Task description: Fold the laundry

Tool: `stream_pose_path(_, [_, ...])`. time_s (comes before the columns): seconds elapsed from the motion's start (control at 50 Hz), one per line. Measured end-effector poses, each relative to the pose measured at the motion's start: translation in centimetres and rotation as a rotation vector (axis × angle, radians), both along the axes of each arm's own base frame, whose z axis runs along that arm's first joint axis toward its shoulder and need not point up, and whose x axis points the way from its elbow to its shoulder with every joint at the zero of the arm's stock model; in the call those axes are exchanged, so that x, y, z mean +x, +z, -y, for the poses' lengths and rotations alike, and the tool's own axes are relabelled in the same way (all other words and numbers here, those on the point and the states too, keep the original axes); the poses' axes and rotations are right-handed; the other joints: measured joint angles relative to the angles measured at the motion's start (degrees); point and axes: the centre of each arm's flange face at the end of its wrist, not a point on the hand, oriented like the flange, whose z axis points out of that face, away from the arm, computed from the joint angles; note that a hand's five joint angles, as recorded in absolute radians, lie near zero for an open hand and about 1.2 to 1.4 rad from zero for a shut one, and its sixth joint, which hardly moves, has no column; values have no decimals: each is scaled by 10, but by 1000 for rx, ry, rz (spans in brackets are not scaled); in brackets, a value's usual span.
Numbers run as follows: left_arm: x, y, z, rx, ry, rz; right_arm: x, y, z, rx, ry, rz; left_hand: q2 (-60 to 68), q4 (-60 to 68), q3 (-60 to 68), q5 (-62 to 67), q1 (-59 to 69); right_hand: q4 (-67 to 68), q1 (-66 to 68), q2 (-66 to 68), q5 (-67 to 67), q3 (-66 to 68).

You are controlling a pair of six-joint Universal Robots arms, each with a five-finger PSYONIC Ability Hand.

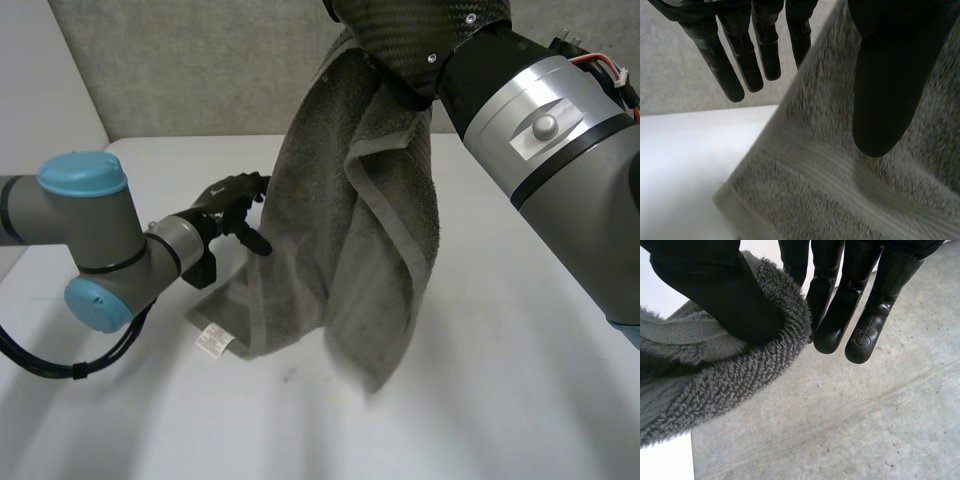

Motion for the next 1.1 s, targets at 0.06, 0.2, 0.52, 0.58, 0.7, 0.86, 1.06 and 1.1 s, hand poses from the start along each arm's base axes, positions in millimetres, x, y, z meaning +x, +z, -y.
stream_pose_path(0.06, [0, -7, 0, 15, 0, 7, -1, 1, -1, -2, 0, 1, 30, 29, 29, 29, 30, 0, 0, 0, 0, 0])
stream_pose_path(0.2, [0, -22, -1, 44, 2, 21, -2, 4, -4, -1, -4, 4, 269, 269, 268, 254, 265, 0, 0, 0, 0, 0])
stream_pose_path(0.52, [36, 42, 24, -144, 209, -14, -10, -17, 5, 144, -43, -85, 420, 419, 419, 412, 399, 0, 0, 0, 0, 0])
stream_pose_path(0.58, [57, 74, 23, -203, 269, -29, -16, -33, 13, 229, -77, -134, 420, 419, 420, 412, 400, 0, 0, 0, 0, 0])
stream_pose_path(0.7, [90, 132, -7, -322, 304, -33, -28, -74, 28, 440, -160, -249, 420, 420, 420, 415, 400, 0, 0, 0, 1, 0])
stream_pose_path(0.86, [92, 118, -65, -317, 175, 151, -33, -119, 25, 647, -188, -386, 420, 421, 420, 415, 400, 0, 0, 0, 1, 0])
stream_pose_path(1.06, [92, 39, -77, -140, 54, 563, -34, -165, 20, 805, -193, -574, 420, 421, 420, 415, 401, 0, 0, 0, 2, 0])
stream_pose_path(1.1, [90, 29, -69, -132, 50, 624, -30, -166, 26, 782, -204, -590, 420, 421, 420, 415, 401, 0, 0, 0, 2, 0])
